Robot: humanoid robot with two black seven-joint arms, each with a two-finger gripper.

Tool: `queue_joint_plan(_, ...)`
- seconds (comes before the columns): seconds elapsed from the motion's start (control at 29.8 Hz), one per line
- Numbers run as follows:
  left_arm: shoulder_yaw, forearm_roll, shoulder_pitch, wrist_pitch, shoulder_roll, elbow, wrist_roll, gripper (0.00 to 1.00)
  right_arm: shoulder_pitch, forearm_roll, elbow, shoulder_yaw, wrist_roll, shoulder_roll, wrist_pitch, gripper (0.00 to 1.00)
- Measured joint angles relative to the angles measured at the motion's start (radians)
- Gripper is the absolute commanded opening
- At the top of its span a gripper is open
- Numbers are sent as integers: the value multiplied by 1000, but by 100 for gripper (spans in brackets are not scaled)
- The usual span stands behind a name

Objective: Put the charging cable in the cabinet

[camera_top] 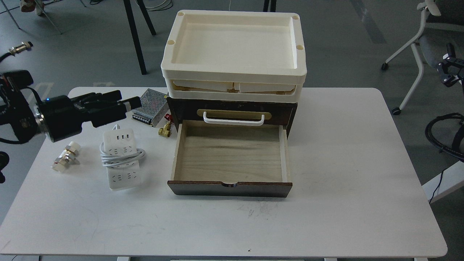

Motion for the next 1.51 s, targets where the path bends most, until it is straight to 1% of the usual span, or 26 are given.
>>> queue_joint_plan(0.07, 92, 220, -3, 80, 1, 52, -1, 100, -2, 0, 0, 2, 0, 0, 0, 100)
queue_joint_plan(0.13, 123, 350, -5, 113, -19, 111, 0, 100, -4, 0, -1, 4, 0, 1, 0, 100)
queue_joint_plan(0.3, 141, 372, -8, 174, -64, 237, 0, 100, -6, -1, -2, 4, 0, 12, 0, 100)
queue_joint_plan(0.4, 148, 372, -8, 190, -94, 288, 0, 98, -10, -1, -3, 4, 0, 15, 0, 100)
queue_joint_plan(0.47, 150, 372, -7, 199, -119, 325, 0, 95, -12, -2, -3, 4, 0, 16, 0, 100)
queue_joint_plan(0.64, 195, 372, -6, 245, -169, 387, 0, 78, -23, -2, -7, 6, 0, 16, 0, 100)
queue_joint_plan(0.81, 223, 372, -6, 282, -207, 452, 0, 71, -43, -2, -8, 6, 0, 15, 0, 100)
queue_joint_plan(0.91, 248, 372, -6, 332, -221, 492, 0, 69, -51, -2, -8, 6, 0, 15, 0, 100)
queue_joint_plan(0.94, 257, 372, -6, 348, -226, 507, 0, 66, -53, -2, -8, 6, 0, 14, 0, 100)
queue_joint_plan(0.97, 264, 372, -7, 365, -234, 527, 0, 60, -54, -2, -8, 6, 0, 13, 0, 100)
queue_joint_plan(1.04, 275, 372, -11, 396, -254, 564, 0, 27, -55, -2, -8, 7, 0, 13, 0, 100)
queue_joint_plan(1.07, 281, 372, -14, 408, -261, 575, 0, 14, -56, -2, -8, 7, 0, 13, 0, 100)
queue_joint_plan(1.14, 292, 372, -17, 425, -268, 588, 1, 3, -56, -1, -9, 7, 0, 11, 0, 100)
queue_joint_plan(1.17, 296, 372, -17, 428, -270, 590, 1, 0, -57, -1, -9, 7, 0, 10, 0, 100)
queue_joint_plan(1.28, 301, 372, -17, 442, -274, 592, 0, 0, -62, -1, -10, 8, 0, 8, 0, 100)
queue_joint_plan(1.38, 302, 372, -19, 479, -274, 585, 0, 0, -68, 0, -10, 8, 0, 8, 0, 100)
queue_joint_plan(1.44, 302, 372, -20, 489, -267, 564, 0, 0, -72, 0, -11, 8, 0, 8, 0, 100)
queue_joint_plan(1.51, 302, 372, -20, 483, -241, 518, 0, 0, -76, 0, -11, 8, 0, 8, 0, 100)
